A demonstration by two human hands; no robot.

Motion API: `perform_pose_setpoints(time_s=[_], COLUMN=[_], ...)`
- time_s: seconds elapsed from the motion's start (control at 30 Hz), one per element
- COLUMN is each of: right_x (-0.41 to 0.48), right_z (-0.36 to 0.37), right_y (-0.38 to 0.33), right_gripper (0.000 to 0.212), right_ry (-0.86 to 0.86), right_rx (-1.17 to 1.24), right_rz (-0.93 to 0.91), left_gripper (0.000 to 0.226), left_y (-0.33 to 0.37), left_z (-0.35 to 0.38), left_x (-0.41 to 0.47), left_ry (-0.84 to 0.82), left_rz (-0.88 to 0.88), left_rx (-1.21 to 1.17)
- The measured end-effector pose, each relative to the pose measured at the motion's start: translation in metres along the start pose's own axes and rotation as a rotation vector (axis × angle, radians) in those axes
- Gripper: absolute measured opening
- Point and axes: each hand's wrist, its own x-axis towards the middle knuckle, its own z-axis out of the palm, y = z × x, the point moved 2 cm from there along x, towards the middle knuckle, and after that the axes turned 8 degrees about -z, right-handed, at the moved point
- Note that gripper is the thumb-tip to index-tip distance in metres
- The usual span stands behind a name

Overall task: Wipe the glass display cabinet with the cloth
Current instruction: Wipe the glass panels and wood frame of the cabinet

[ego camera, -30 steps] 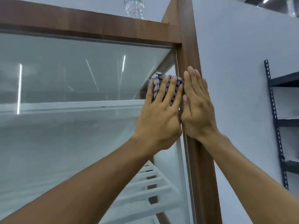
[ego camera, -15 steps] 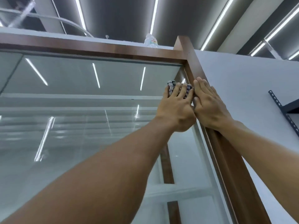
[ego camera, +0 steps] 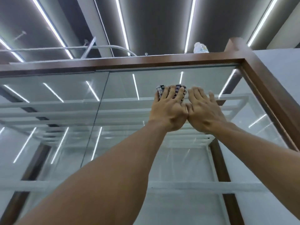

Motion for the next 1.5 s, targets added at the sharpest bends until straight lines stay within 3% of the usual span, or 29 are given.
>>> perform_pose_setpoints(time_s=[0.1, 0.27, 0.37, 0.7, 0.87, 1.07, 1.23, 1.4, 1.5], right_x=[0.014, 0.038, 0.054, 0.052, 0.046, 0.022, -0.002, -0.028, -0.037], right_z=[0.005, 0.018, 0.027, 0.030, 0.030, 0.030, 0.023, 0.013, 0.005], right_y=[-0.031, -0.105, -0.137, -0.148, -0.149, -0.143, -0.110, -0.051, -0.012], right_gripper=[0.066, 0.064, 0.065, 0.060, 0.063, 0.062, 0.059, 0.059, 0.058], right_ry=[0.019, -0.011, 0.023, 0.038, 0.018, -0.007, -0.003, 0.010, 0.013], right_rx=[0.002, 0.058, 0.018, 0.001, 0.041, 0.087, 0.061, 0.031, 0.016], right_rz=[0.027, -0.137, -0.124, -0.209, -0.199, -0.223, -0.156, -0.048, -0.007], left_gripper=[0.060, 0.060, 0.060, 0.060, 0.059, 0.060, 0.059, 0.063, 0.062], left_y=[-0.040, -0.103, -0.136, -0.215, -0.188, -0.190, -0.110, -0.077, -0.027], left_z=[-0.014, -0.037, -0.048, -0.069, -0.054, -0.061, -0.031, -0.018, -0.003], left_x=[-0.004, -0.011, -0.015, -0.058, -0.100, -0.076, -0.076, -0.047, -0.052], left_ry=[0.001, 0.036, 0.058, 0.091, -0.007, 0.068, -0.016, 0.064, -0.015], left_rz=[-0.067, -0.176, -0.221, -0.379, -0.163, -0.413, -0.145, -0.293, -0.021], left_rx=[-0.023, -0.028, -0.014, -0.029, 0.014, 0.002, 0.022, 0.085, 0.048])
